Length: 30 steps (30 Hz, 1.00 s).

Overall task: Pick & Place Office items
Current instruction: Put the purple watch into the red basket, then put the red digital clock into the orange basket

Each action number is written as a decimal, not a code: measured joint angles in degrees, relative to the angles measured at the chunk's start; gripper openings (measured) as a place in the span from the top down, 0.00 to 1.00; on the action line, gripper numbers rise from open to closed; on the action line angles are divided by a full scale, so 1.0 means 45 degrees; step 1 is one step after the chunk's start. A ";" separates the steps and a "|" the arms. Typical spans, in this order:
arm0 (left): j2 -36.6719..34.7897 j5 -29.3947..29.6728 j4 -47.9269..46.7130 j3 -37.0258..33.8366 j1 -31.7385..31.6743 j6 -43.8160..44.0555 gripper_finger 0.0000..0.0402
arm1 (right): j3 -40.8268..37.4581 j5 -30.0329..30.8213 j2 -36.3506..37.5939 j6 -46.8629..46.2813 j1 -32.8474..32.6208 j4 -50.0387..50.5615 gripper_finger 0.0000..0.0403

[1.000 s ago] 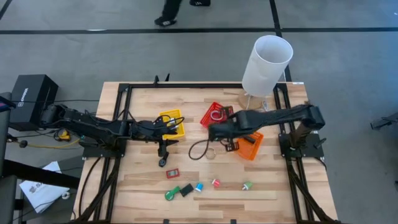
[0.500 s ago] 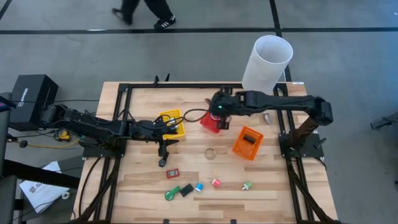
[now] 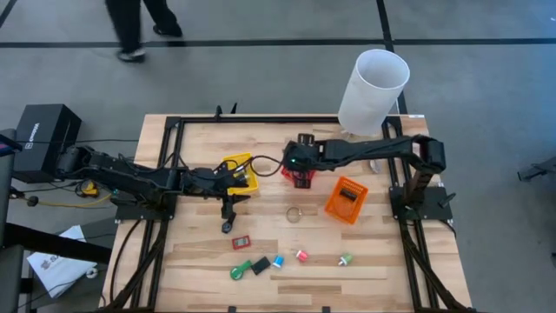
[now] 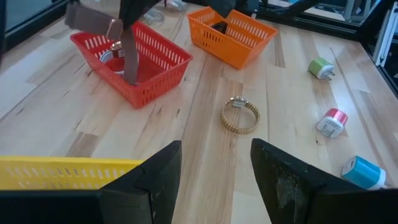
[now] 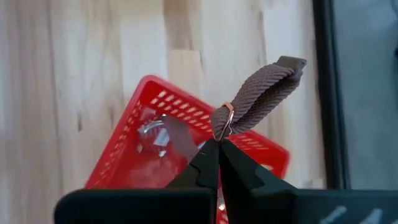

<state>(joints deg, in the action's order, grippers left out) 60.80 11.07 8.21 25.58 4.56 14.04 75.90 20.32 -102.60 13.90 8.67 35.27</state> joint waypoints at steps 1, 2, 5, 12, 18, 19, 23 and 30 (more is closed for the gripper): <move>0.0000 -0.0004 0.0044 -0.0005 0.0000 0.0000 0.54 | 0.0000 -0.0030 0.0002 -0.0084 0.0004 0.0199 1.00; 0.0000 -0.0001 0.0077 -0.0005 0.0000 -0.0002 0.54 | 0.0000 -0.0038 0.0016 -0.0263 0.0014 0.0303 1.00; 0.0000 -0.0001 0.0124 -0.0005 0.0000 -0.0003 0.54 | 0.0010 -0.0295 0.0020 -0.1140 0.0032 0.0495 0.99; 0.0000 -0.0005 0.0199 -0.0005 0.0000 -0.0009 0.54 | 0.0010 -0.0535 0.0052 -0.2517 -0.0103 0.1832 0.91; 0.0000 -0.0005 0.0199 -0.0008 0.0000 -0.0010 0.54 | 0.0010 -0.0530 0.0052 -0.3890 -0.0225 0.2593 0.84; 0.0000 -0.0005 0.0199 -0.0010 0.0000 -0.0009 0.54 | 0.0010 -0.0529 0.0052 -0.3908 -0.0278 0.2592 0.82; 0.0000 -0.0005 0.0199 -0.0010 0.0000 -0.0006 0.54 | 0.0010 -0.0563 0.0052 -0.3947 -0.0500 0.2580 0.78; 0.0000 -0.0005 0.0194 -0.0019 0.0000 -0.0010 0.54 | 0.0015 -0.1058 0.0062 -0.4970 -0.1388 0.2187 0.74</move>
<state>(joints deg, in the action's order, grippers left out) 60.80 11.05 9.08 25.50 4.56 14.00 75.96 15.56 -102.32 -8.46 2.43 45.11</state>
